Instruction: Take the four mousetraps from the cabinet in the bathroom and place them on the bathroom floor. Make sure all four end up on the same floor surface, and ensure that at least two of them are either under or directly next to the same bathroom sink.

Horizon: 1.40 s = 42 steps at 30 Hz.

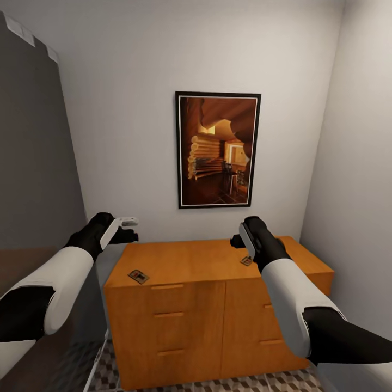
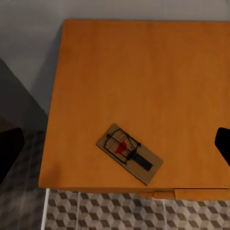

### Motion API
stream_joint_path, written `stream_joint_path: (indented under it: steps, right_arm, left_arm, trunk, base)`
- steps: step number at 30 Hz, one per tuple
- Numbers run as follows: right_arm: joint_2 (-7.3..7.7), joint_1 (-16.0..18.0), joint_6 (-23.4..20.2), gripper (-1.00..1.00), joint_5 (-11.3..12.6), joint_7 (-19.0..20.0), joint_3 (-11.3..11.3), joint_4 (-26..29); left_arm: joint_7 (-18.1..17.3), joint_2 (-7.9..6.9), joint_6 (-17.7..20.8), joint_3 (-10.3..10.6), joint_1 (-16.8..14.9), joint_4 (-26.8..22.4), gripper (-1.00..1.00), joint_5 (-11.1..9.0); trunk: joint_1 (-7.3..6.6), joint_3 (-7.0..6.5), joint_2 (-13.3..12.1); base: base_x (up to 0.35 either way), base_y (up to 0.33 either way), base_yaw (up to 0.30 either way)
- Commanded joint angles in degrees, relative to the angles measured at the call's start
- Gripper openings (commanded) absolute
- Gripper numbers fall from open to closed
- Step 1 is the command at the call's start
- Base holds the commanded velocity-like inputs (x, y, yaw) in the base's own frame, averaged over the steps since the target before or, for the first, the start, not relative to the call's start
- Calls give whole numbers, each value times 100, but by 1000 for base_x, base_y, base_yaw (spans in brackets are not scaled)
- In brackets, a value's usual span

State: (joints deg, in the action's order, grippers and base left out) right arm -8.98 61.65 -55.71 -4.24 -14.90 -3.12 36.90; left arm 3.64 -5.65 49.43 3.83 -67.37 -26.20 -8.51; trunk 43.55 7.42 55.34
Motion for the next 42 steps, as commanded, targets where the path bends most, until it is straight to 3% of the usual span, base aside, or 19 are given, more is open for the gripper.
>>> stream_joint_path:
  steps: [1, 16, 29, 36, 42]
  right_arm:
    - [-6, 5, -23, 100, -42, 13, -34, -32]
    - [62, 5, -34, 100, -31, 13, -51, -210]
    - [108, 5, -38, 100, -3, 16, -53, -232]
    - [267, 42, -72, 100, 71, 43, -66, -333]
    - [547, 376, -136, 100, 452, 99, -73, -896]
  left_arm:
    - [37, -7, 23, 40, -4, -4, 100, -61]
    - [23, -6, 10, 39, -4, 148, 100, -43]
    - [28, -6, 6, 39, -4, 193, 100, -37]
    - [26, -6, 4, 39, -4, 219, 100, -44]
    - [24, 22, -1, 39, -4, 233, 100, -45]
  trunk:
    - [3, 9, 7]
    - [3, 9, 7]
    - [3, 9, 7]
    - [3, 9, 7]
    - [3, 9, 7]
  base:
    - [167, 0, 0]
    - [254, 0, 0]
    - [50, 0, 0]
    - [5, 0, 0]
    - [1, 0, 0]
